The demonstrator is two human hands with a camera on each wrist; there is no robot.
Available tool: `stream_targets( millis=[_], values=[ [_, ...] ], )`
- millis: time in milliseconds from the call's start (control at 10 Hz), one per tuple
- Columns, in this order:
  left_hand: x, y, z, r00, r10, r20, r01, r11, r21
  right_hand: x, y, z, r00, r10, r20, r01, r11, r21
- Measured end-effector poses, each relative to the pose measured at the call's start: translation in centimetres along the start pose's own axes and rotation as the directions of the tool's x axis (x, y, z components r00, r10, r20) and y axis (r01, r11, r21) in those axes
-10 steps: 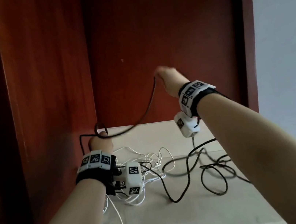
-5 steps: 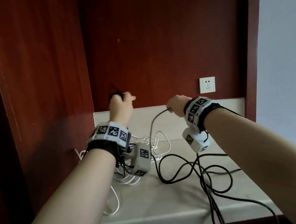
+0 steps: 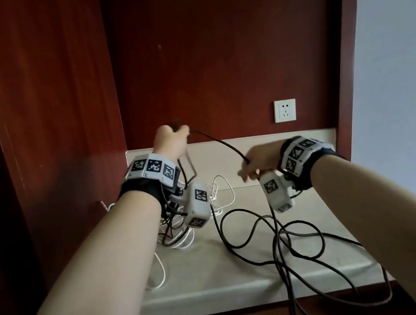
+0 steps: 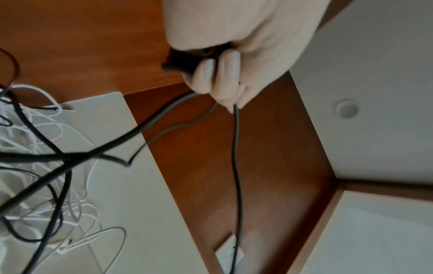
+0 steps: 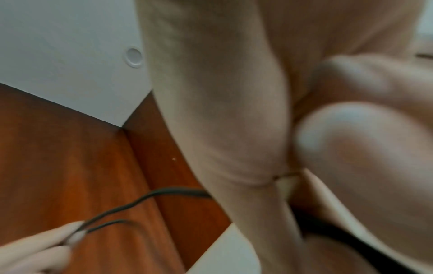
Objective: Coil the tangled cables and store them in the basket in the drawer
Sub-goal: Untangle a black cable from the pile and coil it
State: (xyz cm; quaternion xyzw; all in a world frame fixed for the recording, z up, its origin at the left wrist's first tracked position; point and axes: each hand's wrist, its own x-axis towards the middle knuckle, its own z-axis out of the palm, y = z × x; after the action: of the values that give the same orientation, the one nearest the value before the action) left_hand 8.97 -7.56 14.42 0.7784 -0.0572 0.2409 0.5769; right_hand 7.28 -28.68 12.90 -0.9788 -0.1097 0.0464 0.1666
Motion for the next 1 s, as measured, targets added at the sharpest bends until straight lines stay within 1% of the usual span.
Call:
stream_targets(
  millis=[100,200,300,400,500,600,700,800,900,1000],
  values=[
    [1.3,-0.3,-2.7,0.969,-0.101,-0.226,0.067,0.986,-0.151,0.3,3.8,1.6,0.969,0.200,0.143,-0.176,0.970,-0.167],
    [2.3,-0.3,-4.5,0.931,-0.148,-0.334,0.104,0.984,-0.146,-0.1,7.0,1.2,0.929,0.347,0.129,-0.315,0.924,-0.215],
    [2.6,-0.6,-4.7,0.909,-0.145,-0.391,0.094,0.985,-0.147,-1.7,8.2,0.0,0.897,0.440,-0.042,-0.432,0.852,-0.296],
    [2.2,-1.1,-3.7,0.921,-0.104,-0.376,0.084,0.994,-0.068,-3.4,5.8,-3.3,0.859,0.400,-0.318,-0.466,0.869,-0.167],
    [2.2,-1.8,-3.2,0.929,-0.073,-0.363,0.069,0.997,-0.023,-2.5,2.3,-7.5,0.686,0.290,-0.668,-0.238,0.956,0.171],
    [2.5,-2.3,-3.2,0.925,-0.052,-0.377,0.049,0.999,-0.018,-2.1,-2.3,-10.6,0.466,0.021,-0.885,0.065,0.996,0.058],
    [2.2,-2.7,-3.3,0.936,-0.041,-0.349,0.058,0.998,0.038,-1.0,-4.0,-10.5,0.565,-0.149,-0.812,0.079,0.989,-0.127],
    [1.7,-2.1,-3.5,0.942,-0.071,-0.328,0.113,0.988,0.109,2.4,-1.8,-7.7,0.881,-0.026,-0.472,-0.151,0.931,-0.333],
    [1.4,-1.3,-3.6,0.927,-0.021,-0.375,0.067,0.992,0.110,4.3,-0.5,-4.8,0.926,0.057,-0.372,-0.230,0.868,-0.440],
    [0.2,0.2,-2.2,0.960,0.109,-0.258,-0.077,0.988,0.131,3.7,-2.0,-2.5,0.949,-0.007,-0.317,-0.145,0.879,-0.454]
  ],
)
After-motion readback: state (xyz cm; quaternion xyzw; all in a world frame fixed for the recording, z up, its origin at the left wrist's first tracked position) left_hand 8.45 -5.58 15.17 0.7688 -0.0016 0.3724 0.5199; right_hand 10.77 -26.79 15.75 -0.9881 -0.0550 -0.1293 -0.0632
